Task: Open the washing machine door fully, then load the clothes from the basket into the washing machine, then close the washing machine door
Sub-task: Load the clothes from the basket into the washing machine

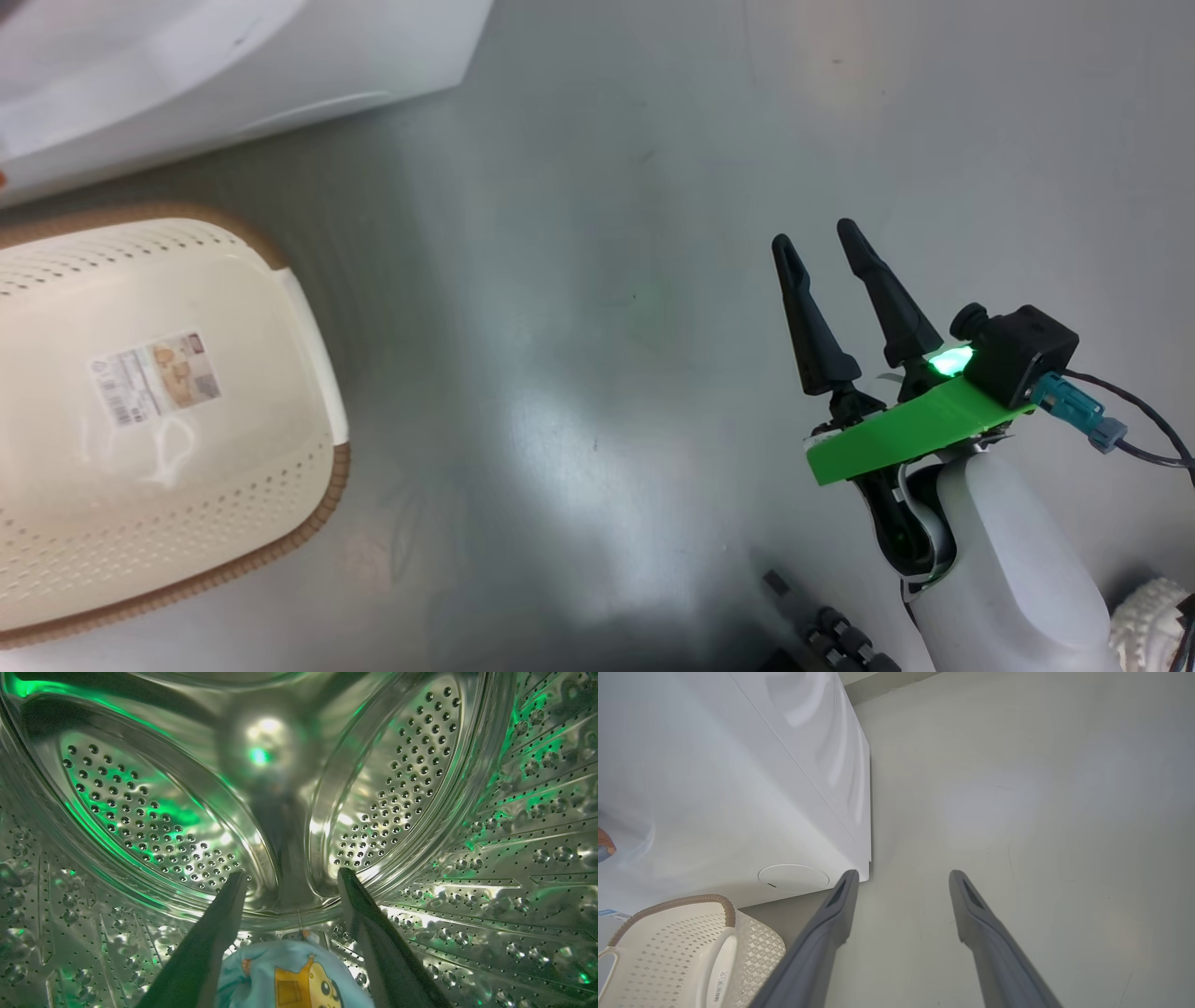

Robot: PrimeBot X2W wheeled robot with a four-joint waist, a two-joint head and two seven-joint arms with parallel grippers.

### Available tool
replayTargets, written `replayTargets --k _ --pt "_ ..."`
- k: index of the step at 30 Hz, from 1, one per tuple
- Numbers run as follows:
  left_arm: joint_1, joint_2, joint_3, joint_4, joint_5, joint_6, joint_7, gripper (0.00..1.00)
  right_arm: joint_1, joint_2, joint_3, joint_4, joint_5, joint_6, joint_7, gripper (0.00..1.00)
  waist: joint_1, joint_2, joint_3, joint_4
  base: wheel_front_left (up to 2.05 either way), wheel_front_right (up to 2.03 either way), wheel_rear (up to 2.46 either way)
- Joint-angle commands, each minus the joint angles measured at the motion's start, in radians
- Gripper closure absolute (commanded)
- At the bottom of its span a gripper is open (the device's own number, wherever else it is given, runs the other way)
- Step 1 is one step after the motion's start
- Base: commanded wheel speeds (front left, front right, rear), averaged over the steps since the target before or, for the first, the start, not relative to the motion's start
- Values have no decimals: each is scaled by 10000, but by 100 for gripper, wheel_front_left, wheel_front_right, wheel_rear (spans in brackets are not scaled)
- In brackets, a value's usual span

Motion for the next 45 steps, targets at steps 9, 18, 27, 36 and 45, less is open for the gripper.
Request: replayTargets --k 9,18,27,36,45 --pt "1485 248 -6 -968 -279 -26 -501 0 541 21 -113 -47 -407 16 -119 0 0 -1 -760 639 0 0 0" --pt "3146 43 191 -2451 -517 241 -836 0 661 21 -201 -20 -632 16 -119 0 0 -1 -1064 879 0 0 0" --pt "5013 -134 406 -4285 -702 742 -915 0 733 21 -251 -19 -714 16 -119 0 0 -1 -1237 976 0 0 0" --pt "7198 -336 856 -6399 -637 1473 -977 0 823 21 -282 -34 -731 16 -119 0 0 -1 -1367 1037 0 0 0" --pt "9431 -939 1658 -8163 -322 1923 -992 0 842 21 -285 -46 -796 16 -119 0 0 -1 -1438 1095 0 0 0"
